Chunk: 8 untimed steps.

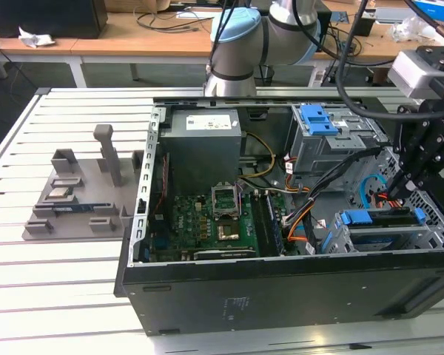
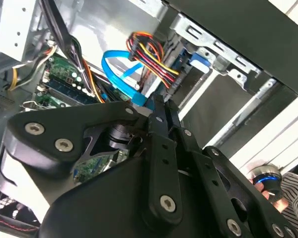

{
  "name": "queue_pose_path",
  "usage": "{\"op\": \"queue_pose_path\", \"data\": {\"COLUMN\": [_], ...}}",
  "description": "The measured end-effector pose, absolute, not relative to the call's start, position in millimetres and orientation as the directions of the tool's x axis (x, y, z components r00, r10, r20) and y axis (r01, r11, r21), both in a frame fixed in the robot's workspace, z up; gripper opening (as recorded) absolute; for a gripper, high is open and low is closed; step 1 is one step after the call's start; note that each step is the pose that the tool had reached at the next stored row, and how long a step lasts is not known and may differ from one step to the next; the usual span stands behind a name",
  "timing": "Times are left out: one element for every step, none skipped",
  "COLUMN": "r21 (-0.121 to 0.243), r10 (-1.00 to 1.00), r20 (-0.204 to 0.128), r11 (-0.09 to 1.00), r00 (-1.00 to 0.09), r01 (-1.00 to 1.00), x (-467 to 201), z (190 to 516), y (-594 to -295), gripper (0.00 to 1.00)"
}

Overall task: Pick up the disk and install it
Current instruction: 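Insert the second disk wire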

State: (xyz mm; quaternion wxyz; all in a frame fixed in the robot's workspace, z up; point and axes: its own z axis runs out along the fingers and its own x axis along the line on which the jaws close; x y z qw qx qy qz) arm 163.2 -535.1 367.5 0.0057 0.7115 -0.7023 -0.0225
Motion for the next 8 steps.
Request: {"op": "queue_pose_path", "data": {"r21": [0.04,0.04,0.04,0.04,0.04,0.039,0.039,0.039], "r10": [-1.0,-1.0,-0.999,-0.999,-0.999,-0.999,-0.998,-0.998], "r20": [-0.026,-0.029,-0.031,-0.033,-0.038,-0.047,-0.056,-0.064], "r11": [-0.014,-0.015,-0.015,-0.015,-0.016,-0.017,-0.018,-0.018], "r00": [0.013,0.013,0.014,0.014,0.015,0.015,0.015,0.016], "r01": [-0.999,-0.999,-0.999,-0.999,-0.999,-0.999,-0.999,-0.999], "x": [163,163,163,163,163,163,163,163], "z": [366,365,363,362,359,357,356,354], "y": [-537,-538,-540,-541,-543,-544,-544,-545], "gripper": [0.16,0.16,0.16,0.16,0.16,0.16,0.16,0.16]}}
